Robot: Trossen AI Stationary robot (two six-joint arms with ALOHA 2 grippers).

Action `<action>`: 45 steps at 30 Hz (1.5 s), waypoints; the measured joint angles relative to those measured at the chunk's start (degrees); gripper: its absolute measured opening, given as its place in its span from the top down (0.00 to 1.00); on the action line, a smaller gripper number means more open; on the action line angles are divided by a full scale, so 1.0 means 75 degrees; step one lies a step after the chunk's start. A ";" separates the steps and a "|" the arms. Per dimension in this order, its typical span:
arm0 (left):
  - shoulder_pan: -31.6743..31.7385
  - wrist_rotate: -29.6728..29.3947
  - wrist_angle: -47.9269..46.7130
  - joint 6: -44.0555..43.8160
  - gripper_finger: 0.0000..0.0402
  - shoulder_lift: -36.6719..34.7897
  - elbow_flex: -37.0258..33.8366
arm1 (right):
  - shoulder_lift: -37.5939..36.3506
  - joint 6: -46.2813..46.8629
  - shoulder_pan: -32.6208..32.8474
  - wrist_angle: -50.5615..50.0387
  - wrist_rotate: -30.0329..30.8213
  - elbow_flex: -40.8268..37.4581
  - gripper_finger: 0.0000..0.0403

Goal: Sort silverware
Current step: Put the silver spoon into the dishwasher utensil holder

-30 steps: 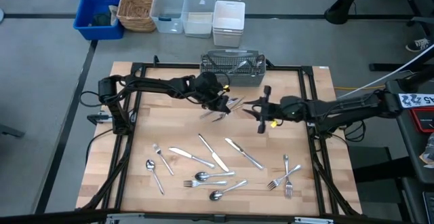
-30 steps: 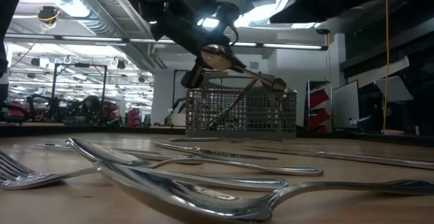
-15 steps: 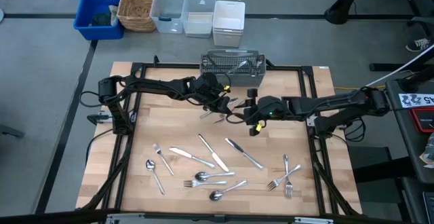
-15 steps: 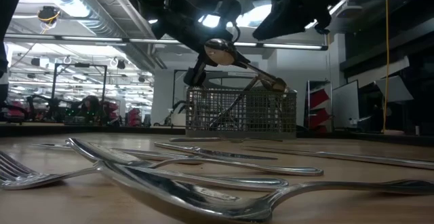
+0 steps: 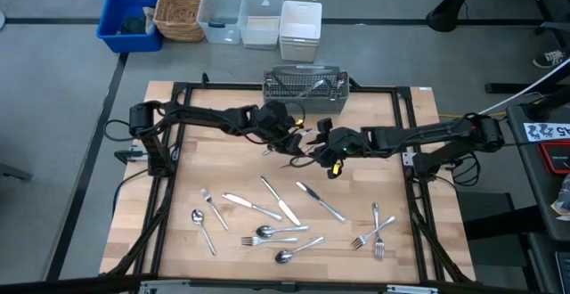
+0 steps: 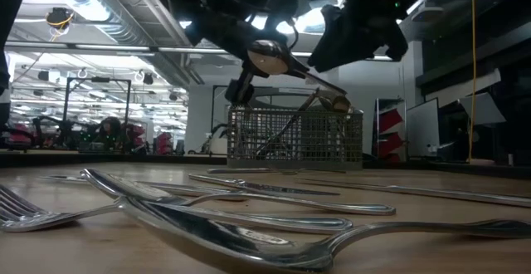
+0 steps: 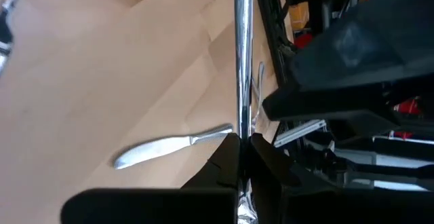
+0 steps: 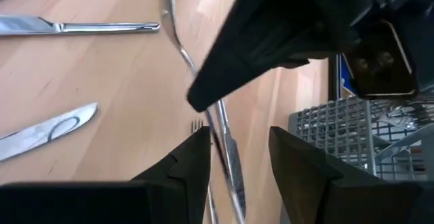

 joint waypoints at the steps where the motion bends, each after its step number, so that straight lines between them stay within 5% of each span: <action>1: -0.0036 0.0000 0.0003 0.0000 0.98 0.0000 0.0000 | 0.0000 -0.0003 0.0000 -0.0012 0.0000 0.0000 0.62; 13: -0.0131 -0.0001 0.0201 -0.0034 0.98 0.0000 0.0003 | 0.0000 0.0032 0.0012 -0.0117 -0.0525 0.0000 0.74; 30: -0.0284 0.0023 0.0719 -0.0160 0.98 0.0000 0.0009 | 0.0000 0.0052 0.0017 -0.0216 -0.0569 0.0000 0.75; 39: -0.0271 0.0052 0.0740 -0.0167 0.96 0.0001 0.0007 | 0.0000 0.0038 0.0029 -0.0283 -0.0624 -0.0009 0.97; 45: -0.0271 -0.0045 0.0748 0.0566 0.96 0.0000 0.0006 | 0.0000 0.0041 0.0023 -0.0281 -0.0586 -0.0009 0.96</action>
